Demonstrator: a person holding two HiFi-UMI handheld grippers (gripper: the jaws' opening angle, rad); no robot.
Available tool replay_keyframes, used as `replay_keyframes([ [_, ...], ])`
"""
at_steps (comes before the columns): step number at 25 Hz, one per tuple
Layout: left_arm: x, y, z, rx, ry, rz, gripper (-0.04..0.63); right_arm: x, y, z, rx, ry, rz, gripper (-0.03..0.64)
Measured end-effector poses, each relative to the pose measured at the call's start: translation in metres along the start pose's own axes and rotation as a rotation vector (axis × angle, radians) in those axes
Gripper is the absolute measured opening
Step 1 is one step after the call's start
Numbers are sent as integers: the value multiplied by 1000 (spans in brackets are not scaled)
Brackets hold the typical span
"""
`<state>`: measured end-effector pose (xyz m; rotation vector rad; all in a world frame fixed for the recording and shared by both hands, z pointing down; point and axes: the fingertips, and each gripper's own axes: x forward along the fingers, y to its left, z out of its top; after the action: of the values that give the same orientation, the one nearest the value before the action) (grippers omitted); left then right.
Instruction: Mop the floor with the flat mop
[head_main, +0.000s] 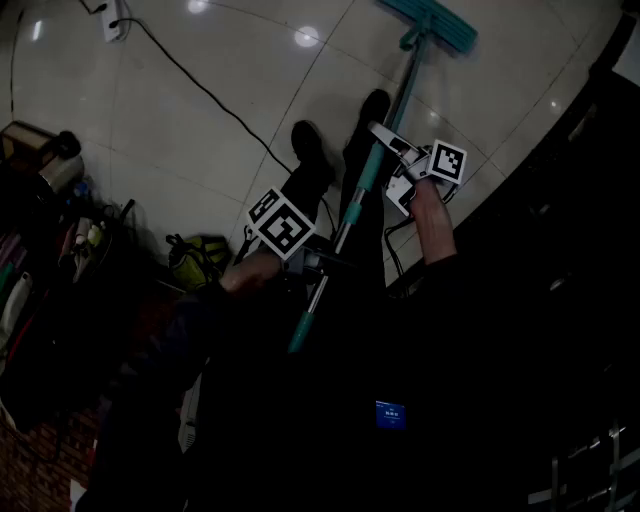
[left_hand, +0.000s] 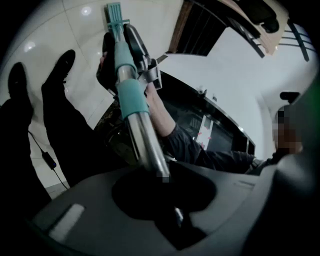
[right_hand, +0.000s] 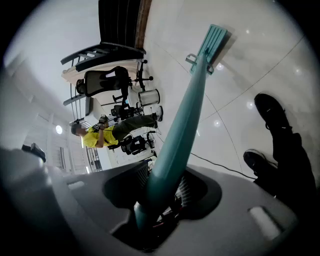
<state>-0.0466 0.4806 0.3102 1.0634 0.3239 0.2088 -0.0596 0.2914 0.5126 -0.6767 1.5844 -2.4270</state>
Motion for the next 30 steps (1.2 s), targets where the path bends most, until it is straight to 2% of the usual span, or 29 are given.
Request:
replay_keyframes([
  [4, -5, 0, 1, -13, -6, -16, 92, 1, -2, 1, 28, -49, 9, 185],
  [10, -38, -5, 60, -23, -35, -40, 94, 34, -7, 56, 62, -119, -9, 183],
  [16, -37, -8, 72, -7, -6, -24, 89, 35, 4, 73, 38, -137, 18, 184],
  [18, -34, -17, 96, -5, -16, -16, 89, 34, 13, 99, 40, -149, 35, 184],
  [21, -28, -36, 164, -17, -53, -8, 87, 34, 23, 167, 49, -159, 42, 183],
  [23, -27, -41, 177, -17, -59, -8, 86, 34, 27, 181, 52, -163, 46, 183],
  [27, -23, -47, 175, -8, -28, 7, 86, 32, 37, 182, 37, -158, 44, 183],
  [30, 2, -69, 222, -13, -39, 8, 83, 17, 55, 233, 35, -166, 54, 183],
])
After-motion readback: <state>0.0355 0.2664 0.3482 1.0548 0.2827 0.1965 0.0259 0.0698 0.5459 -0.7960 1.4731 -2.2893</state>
